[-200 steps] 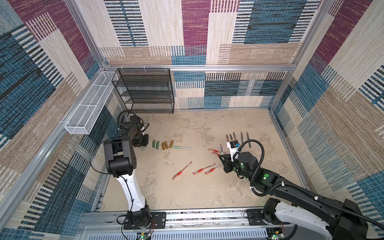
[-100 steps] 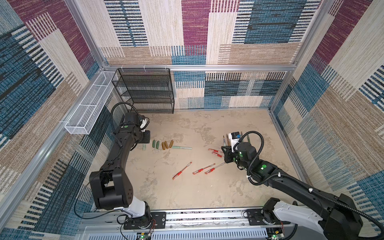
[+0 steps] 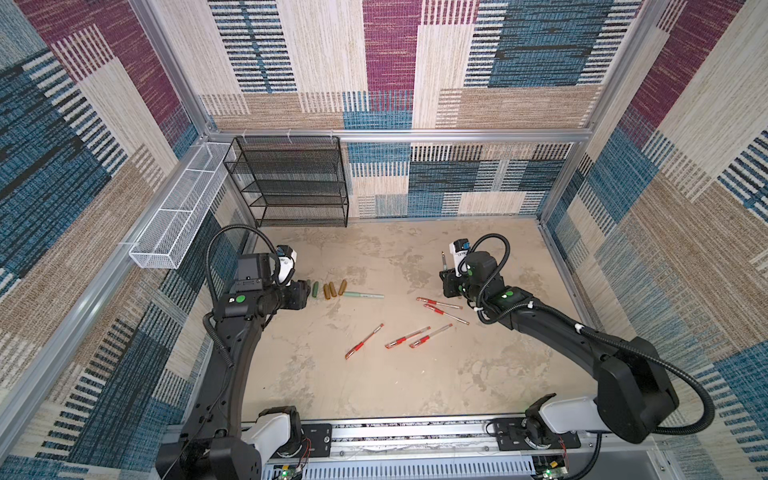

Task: Open the pen caps
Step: 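Stand the uncapped light-green pen beside the upright pens and open right gripper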

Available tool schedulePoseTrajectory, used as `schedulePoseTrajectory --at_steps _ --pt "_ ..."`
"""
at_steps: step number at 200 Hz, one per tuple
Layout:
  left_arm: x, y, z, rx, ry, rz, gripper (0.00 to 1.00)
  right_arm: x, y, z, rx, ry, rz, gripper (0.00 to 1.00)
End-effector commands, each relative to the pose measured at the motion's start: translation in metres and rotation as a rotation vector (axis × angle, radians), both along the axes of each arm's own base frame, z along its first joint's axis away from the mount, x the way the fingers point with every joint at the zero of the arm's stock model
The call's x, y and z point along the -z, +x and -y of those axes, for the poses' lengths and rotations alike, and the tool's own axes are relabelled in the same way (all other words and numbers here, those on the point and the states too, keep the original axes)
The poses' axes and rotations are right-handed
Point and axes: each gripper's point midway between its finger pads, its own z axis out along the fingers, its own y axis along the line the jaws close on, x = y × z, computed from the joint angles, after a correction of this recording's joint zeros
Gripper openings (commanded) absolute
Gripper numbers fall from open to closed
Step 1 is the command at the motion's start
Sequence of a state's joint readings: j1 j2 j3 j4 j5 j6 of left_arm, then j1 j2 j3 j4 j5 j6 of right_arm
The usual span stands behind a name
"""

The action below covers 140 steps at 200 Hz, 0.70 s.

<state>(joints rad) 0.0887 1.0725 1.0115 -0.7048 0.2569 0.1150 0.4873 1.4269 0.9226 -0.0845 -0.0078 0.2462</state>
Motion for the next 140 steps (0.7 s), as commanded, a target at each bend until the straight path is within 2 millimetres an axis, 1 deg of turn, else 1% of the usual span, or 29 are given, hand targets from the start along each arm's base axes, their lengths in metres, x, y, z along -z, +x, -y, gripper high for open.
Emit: schedulePoseTrajectory --at_steps 1,10,24,35,45,49,55,73,124,140 --pt "-0.001 -0.008 0.008 0.010 -0.048 0.075 0.70 0.010 0.010 -0.006 -0.045 -0.009 -0.030 0.00" --pt "0.003 -0.012 0.010 0.014 -0.065 0.094 0.76 0.016 0.017 -0.005 -0.045 -0.010 -0.052 0.00" --pt "0.010 -0.016 0.011 0.017 -0.096 0.082 0.79 0.026 0.026 -0.003 -0.042 -0.010 -0.089 0.00" --pt "0.011 -0.018 0.008 0.011 -0.084 0.085 0.81 0.036 0.032 -0.001 -0.040 -0.014 -0.109 0.00" --pt "0.012 -0.018 0.005 0.004 -0.062 0.092 0.81 0.044 0.037 0.000 -0.039 -0.017 -0.126 0.00" --pt "0.012 -0.018 0.003 -0.003 -0.055 0.093 0.81 0.051 0.039 0.001 -0.038 -0.021 -0.142 0.00" --pt "0.012 -0.016 0.001 -0.016 -0.046 0.093 0.82 0.053 0.042 0.001 -0.040 -0.021 -0.153 0.00" --pt "0.009 -0.013 -0.006 -0.048 -0.035 0.095 0.82 0.070 0.049 0.001 -0.049 -0.048 -0.215 0.00" --pt "0.012 -0.012 -0.003 -0.045 -0.054 0.098 0.83 0.111 0.054 0.021 -0.003 -0.080 -0.298 0.00" --pt "0.011 -0.012 0.000 -0.031 -0.063 0.106 0.83 0.120 0.057 0.027 0.019 -0.091 -0.305 0.02"
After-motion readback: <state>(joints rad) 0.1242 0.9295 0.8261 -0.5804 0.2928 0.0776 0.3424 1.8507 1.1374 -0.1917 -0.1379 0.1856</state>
